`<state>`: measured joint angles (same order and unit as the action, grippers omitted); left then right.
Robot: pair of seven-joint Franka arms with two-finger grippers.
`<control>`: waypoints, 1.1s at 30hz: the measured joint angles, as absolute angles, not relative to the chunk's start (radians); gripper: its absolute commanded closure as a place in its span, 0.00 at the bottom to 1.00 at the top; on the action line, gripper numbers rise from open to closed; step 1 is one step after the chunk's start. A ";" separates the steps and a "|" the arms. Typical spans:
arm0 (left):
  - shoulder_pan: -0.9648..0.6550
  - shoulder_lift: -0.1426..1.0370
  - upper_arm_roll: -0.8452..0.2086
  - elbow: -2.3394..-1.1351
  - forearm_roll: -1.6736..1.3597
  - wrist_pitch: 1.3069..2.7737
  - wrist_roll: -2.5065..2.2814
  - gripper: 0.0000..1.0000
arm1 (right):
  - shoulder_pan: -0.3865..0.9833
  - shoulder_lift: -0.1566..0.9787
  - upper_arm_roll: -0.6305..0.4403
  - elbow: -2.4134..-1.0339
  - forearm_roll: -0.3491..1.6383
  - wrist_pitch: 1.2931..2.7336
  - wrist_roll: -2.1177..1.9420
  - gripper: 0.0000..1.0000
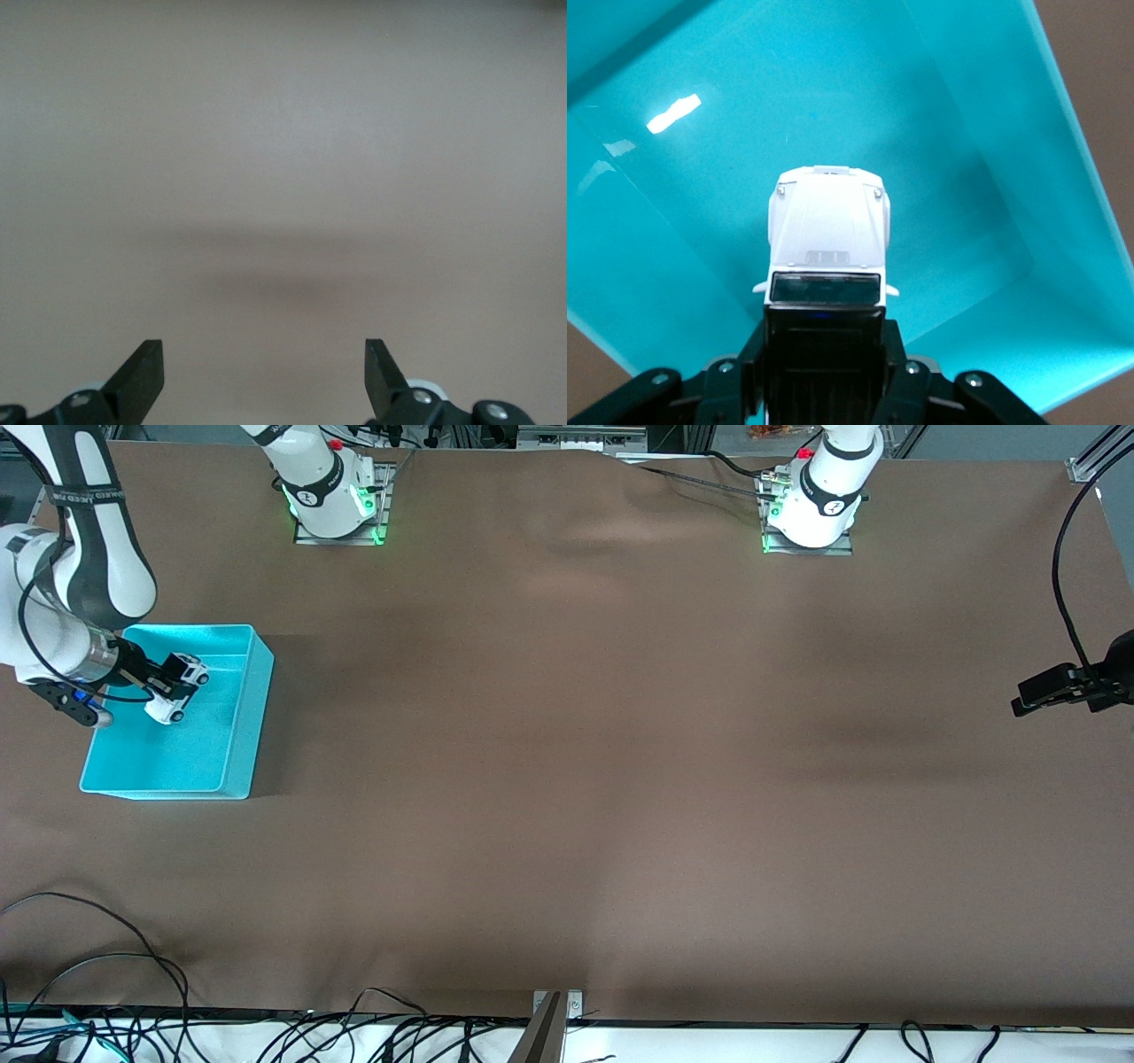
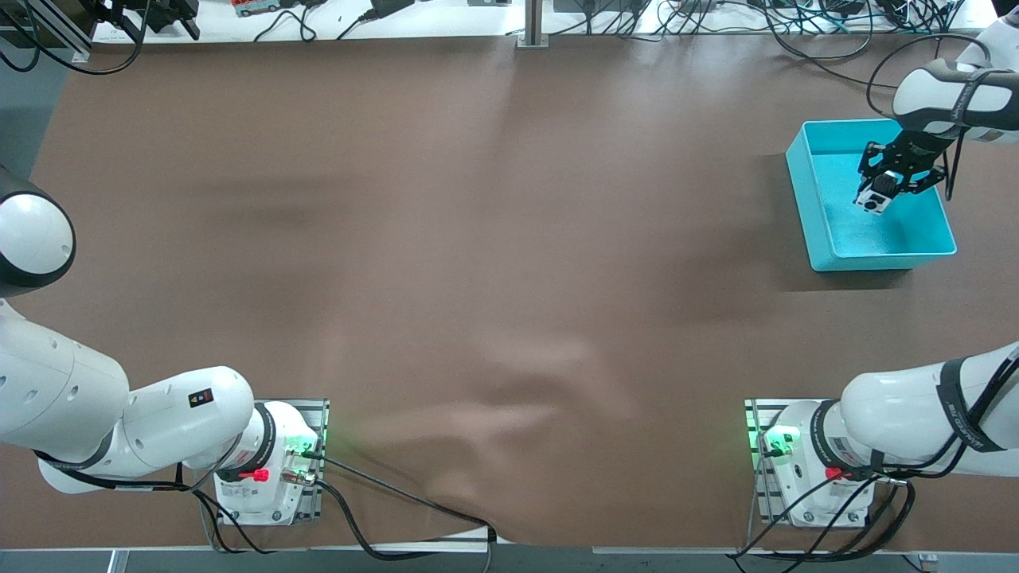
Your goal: Wind and store white jeep toy
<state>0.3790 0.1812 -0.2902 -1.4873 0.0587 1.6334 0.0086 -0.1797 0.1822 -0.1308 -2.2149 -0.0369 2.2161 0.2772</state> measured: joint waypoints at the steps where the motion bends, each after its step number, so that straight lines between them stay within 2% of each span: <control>1: 0.379 0.181 -0.290 -1.488 0.059 1.633 0.009 0.00 | -0.179 0.192 -0.131 -2.216 -0.037 2.225 0.277 1.00; 14: 0.379 0.181 -0.290 -1.490 0.059 1.633 0.009 0.00 | -0.187 0.294 -0.133 -2.245 -0.047 2.365 0.274 1.00; 29: 0.379 0.181 -0.292 -1.491 0.059 1.633 0.009 0.00 | -0.216 0.308 -0.135 -2.267 -0.149 2.375 0.270 1.00; 30: 0.379 0.181 -0.292 -1.492 0.059 1.633 0.009 0.00 | -0.219 0.308 -0.135 -2.267 -0.151 2.375 0.269 0.99; 31: 0.379 0.181 -0.292 -1.492 0.059 1.633 0.009 0.00 | -0.222 0.308 -0.135 -2.268 -0.153 2.376 0.269 0.91; 33: 0.379 0.181 -0.292 -1.492 0.059 1.633 0.009 0.00 | -0.225 0.308 -0.135 -2.270 -0.155 2.377 0.268 0.85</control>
<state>0.3789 0.1813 -0.2920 -1.4921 0.0586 1.6334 0.0086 -0.2250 0.3085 -0.1354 -2.2697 -0.1551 2.3772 0.2683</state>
